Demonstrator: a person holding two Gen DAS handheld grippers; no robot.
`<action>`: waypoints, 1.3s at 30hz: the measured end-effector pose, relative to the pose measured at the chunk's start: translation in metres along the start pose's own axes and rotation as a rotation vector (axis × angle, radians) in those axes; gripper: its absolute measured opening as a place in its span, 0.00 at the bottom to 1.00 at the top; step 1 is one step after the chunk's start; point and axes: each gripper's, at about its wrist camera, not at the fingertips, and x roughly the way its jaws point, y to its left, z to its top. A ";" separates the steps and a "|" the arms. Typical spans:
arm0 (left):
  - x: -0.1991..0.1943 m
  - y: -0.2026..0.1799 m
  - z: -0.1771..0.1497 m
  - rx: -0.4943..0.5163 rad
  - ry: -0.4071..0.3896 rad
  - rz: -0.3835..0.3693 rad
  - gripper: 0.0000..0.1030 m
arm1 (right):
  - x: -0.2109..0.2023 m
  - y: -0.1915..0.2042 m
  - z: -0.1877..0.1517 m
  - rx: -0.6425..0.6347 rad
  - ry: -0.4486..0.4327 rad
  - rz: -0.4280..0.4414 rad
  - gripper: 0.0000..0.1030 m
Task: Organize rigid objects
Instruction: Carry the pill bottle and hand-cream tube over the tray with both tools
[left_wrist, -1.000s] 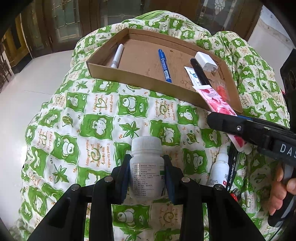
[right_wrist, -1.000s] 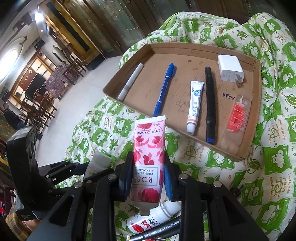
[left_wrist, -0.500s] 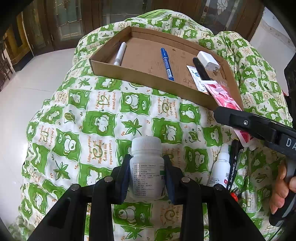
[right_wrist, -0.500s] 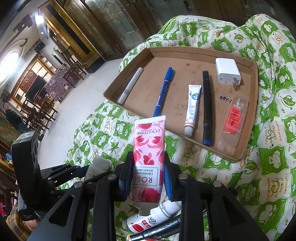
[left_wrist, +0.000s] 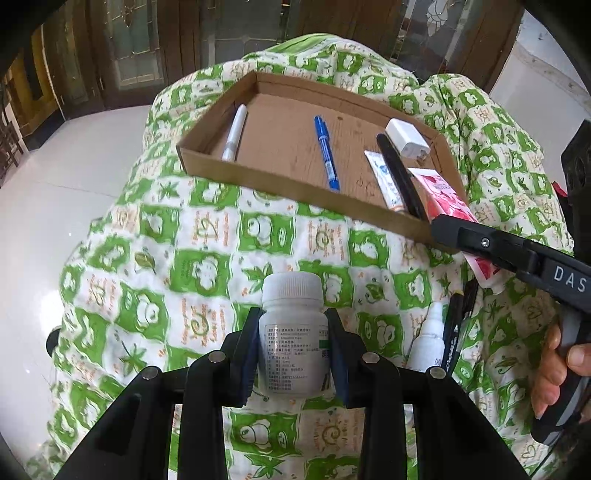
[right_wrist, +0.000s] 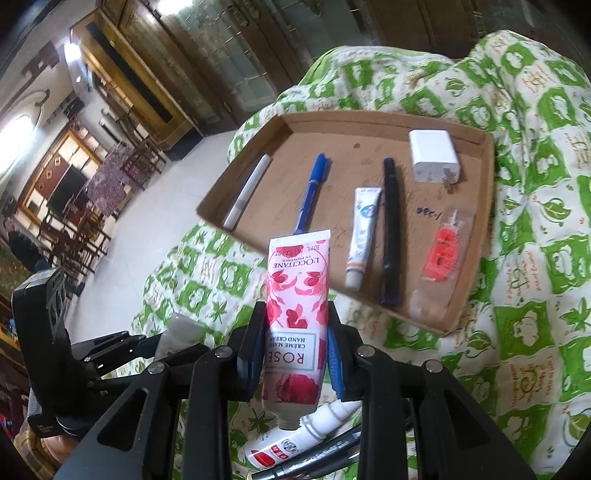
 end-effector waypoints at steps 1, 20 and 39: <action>-0.002 0.000 0.002 0.004 -0.004 0.002 0.34 | -0.002 -0.003 0.001 0.011 -0.006 0.000 0.27; -0.010 -0.001 0.059 0.061 -0.044 0.024 0.34 | -0.030 -0.061 0.027 0.182 -0.096 -0.010 0.27; 0.048 -0.003 0.143 0.108 -0.001 0.046 0.34 | 0.045 -0.053 0.091 0.158 0.012 0.032 0.27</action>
